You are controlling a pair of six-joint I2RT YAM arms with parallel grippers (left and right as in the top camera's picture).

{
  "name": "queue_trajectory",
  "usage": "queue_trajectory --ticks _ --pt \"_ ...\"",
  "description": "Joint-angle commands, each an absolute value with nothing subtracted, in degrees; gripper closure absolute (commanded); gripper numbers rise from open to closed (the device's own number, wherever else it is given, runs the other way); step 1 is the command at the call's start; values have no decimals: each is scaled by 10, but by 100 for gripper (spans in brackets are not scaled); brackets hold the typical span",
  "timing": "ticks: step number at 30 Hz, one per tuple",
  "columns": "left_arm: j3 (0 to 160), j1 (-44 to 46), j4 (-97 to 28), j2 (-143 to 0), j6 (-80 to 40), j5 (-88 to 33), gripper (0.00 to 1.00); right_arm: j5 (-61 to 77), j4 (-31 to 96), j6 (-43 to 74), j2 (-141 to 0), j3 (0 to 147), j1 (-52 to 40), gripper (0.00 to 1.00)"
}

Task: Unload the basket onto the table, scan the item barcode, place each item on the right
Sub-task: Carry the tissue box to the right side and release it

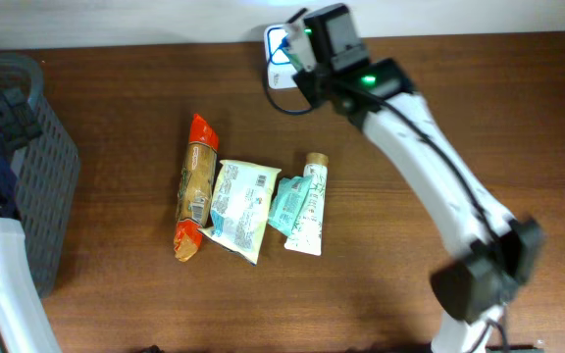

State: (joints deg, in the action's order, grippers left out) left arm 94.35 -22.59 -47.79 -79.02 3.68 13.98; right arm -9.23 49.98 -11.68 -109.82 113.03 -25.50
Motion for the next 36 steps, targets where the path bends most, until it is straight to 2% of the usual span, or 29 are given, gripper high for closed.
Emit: queue_trajectory --ticks 1,4,7,12,15,19,20,22,23,25,31,33,36 --pt "947 -227 -477 -790 44 142 1 -51 623 41 -1053 1132 -234 96" --pt "947 -227 -477 -790 44 142 1 -51 728 117 -1054 1129 -189 96" --pt "947 -227 -477 -790 44 142 1 -51 750 185 -1056 1087 -118 96" --pt "947 -227 -477 -790 44 142 1 -27 656 247 -1059 922 33 96" --pt "947 -227 -477 -790 44 142 1 16 559 247 -1059 821 83 96" --pt "947 -227 -477 -790 44 142 1 15 514 247 -1059 757 130 96" --pt "947 -227 -477 -790 44 142 1 15 510 247 -1060 751 139 88" --pt "947 -227 -477 -790 44 142 1 13 516 238 -1061 750 147 59" --pt "947 -227 -477 -790 44 142 1 13 522 234 -1061 750 149 48" --pt "947 -227 -477 -790 44 142 1 13 542 227 -1061 751 151 32" --pt "947 -227 -477 -790 44 142 1 126 635 122 -1061 833 142 34" --pt "947 -227 -477 -790 44 142 1 207 666 72 -1061 868 121 33" --pt "947 -227 -477 -790 44 142 1 277 667 60 -1061 873 72 34"
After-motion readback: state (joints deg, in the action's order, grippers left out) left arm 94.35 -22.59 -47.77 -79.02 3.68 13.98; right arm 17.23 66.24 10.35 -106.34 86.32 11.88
